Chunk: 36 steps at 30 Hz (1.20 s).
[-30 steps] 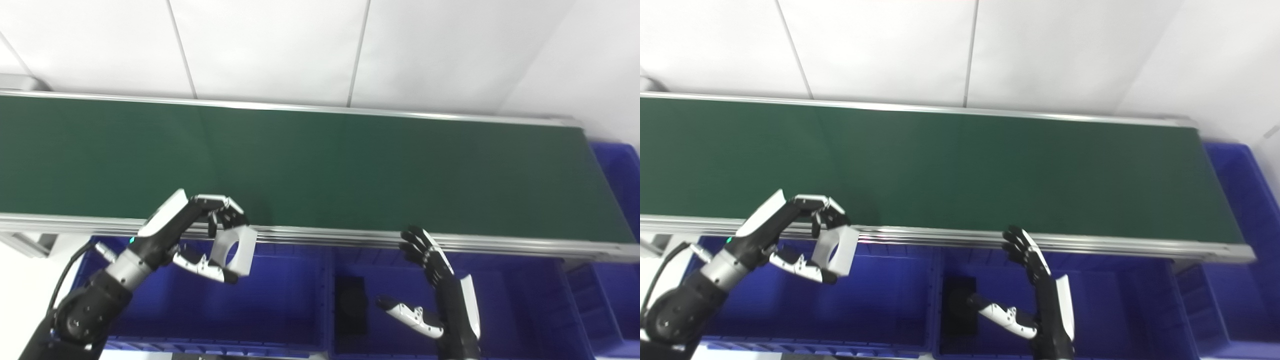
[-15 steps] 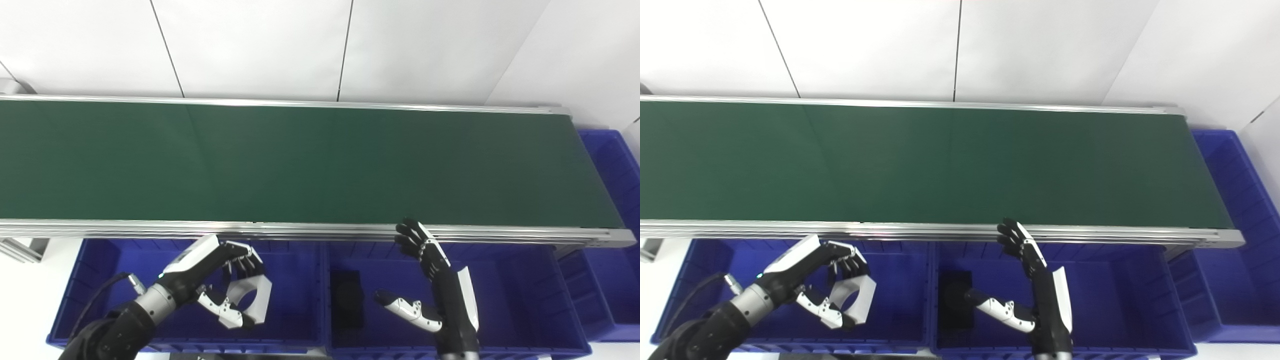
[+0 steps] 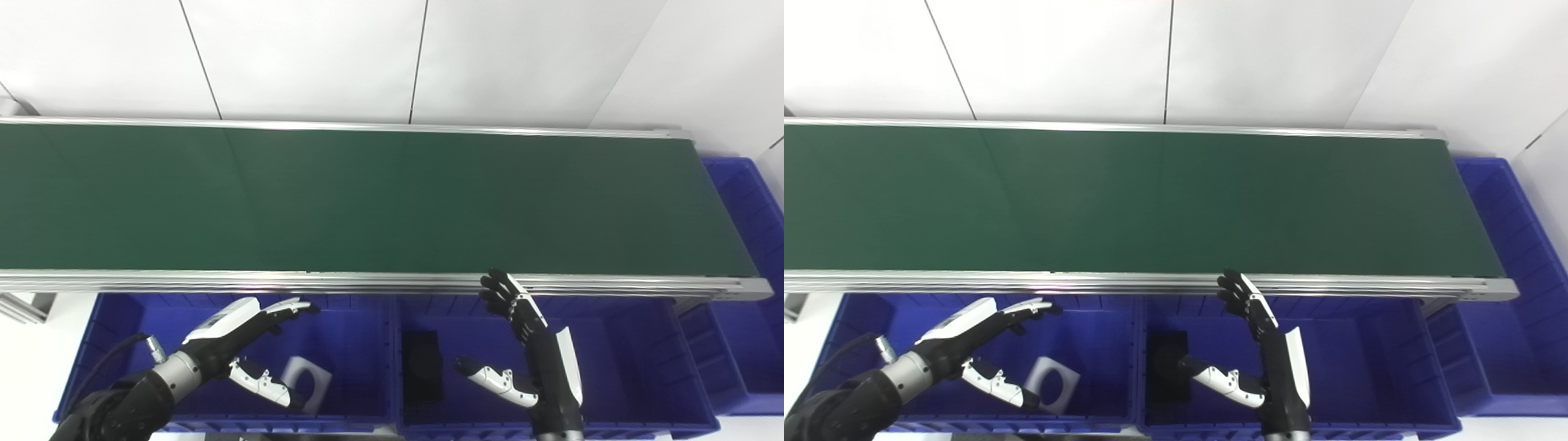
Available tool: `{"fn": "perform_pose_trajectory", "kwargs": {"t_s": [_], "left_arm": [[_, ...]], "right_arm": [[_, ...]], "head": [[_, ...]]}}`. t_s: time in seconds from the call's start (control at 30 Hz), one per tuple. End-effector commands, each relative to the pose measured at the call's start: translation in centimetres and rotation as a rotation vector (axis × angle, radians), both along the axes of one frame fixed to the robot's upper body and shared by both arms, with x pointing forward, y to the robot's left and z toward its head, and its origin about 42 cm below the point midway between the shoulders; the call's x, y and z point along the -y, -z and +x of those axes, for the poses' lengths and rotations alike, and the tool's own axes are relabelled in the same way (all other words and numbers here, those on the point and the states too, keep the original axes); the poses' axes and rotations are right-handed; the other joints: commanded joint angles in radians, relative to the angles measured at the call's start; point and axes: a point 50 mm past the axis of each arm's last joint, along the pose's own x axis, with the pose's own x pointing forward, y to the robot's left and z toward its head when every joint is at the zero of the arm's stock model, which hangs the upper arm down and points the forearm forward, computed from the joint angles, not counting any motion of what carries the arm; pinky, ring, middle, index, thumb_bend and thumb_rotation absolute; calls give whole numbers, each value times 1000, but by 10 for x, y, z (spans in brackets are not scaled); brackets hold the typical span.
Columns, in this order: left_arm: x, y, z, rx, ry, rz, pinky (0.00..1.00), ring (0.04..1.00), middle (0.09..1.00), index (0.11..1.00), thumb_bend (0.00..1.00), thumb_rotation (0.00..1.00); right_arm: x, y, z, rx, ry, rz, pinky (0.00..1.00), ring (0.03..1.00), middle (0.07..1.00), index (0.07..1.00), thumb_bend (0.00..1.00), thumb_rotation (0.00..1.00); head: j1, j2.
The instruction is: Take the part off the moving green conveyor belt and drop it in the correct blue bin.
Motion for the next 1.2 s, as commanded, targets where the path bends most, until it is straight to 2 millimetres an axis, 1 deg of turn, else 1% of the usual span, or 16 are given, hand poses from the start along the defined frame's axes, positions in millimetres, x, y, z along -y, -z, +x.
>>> {"fn": "perform_pose_trajectory", "kwargs": {"t_s": [0.0,0.13,0.2,0.27,0.33,0.43,0.47,0.53,0.57,0.63,0.73,0.83,0.93,0.97,1.03,1.17], "left_arm": [[-2,-12,-4,20,-10,-77,785,921,998,950,999,429],[2,-18,-13,36,-40,-244,802,927,987,946,1000,422],[5,-20,-17,50,-48,-332,837,920,945,918,999,393],[9,-21,-20,36,-51,-423,873,926,933,907,953,379],[14,-19,-23,25,-66,-521,854,909,919,898,941,370],[22,-12,-26,32,-100,-614,835,895,903,885,932,351],[24,-8,-27,44,-111,-649,832,894,900,882,932,347],[28,1,-30,53,-142,-710,844,899,904,891,906,334],[30,7,-32,53,-179,-744,877,911,920,904,894,334],[33,17,-37,56,-261,-797,886,920,929,917,922,362],[35,26,-41,75,-327,-830,886,924,936,927,927,374],[37,34,-45,92,-358,-842,898,935,952,935,909,382],[39,38,-48,90,-377,-836,907,949,967,937,910,398],[40,39,-49,92,-385,-827,908,958,977,938,912,401],[43,41,-52,94,-398,-813,909,964,983,938,916,400],[48,43,-56,90,-407,-802,933,987,996,947,931,398]], "right_arm": [[-3,-7,1,17,5,8,770,799,838,874,918,505],[-4,-7,1,9,1,5,767,798,839,876,922,511],[-4,-7,1,0,-1,8,776,805,841,877,919,495],[-4,-6,0,-3,-4,10,779,805,840,877,917,488],[-5,-5,0,-7,-7,9,779,804,841,875,920,486],[-5,-3,0,-16,-8,-6,766,800,837,874,934,504],[-6,-3,-1,-17,-7,-12,765,800,836,874,936,507],[-7,-2,-2,-19,-6,-11,762,797,834,873,933,502],[-7,-2,-3,-24,-9,-4,774,804,843,878,931,491],[-8,-1,-4,-31,-15,-3,781,813,856,886,931,496],[-6,0,-6,-38,-21,-17,781,816,859,889,933,505],[-4,2,-8,-46,-28,-34,774,813,857,892,921,510],[-3,2,-11,-56,-30,-42,773,819,863,898,915,512],[-1,3,-12,-57,-30,-43,770,820,866,899,909,505],[2,3,-14,-60,-29,-40,772,822,868,899,906,497],[6,3,-16,-65,-27,-41,771,825,868,901,890,474]], "head": [[-2,-1],[-10,-12],[-14,-17],[-19,-23],[-34,-35],[-38,-38],[-48,-46],[-50,-53],[-49,-57],[-43,-62],[-32,-71],[4,-90],[30,-101],[61,-110],[86,-117],[112,-121]]}}
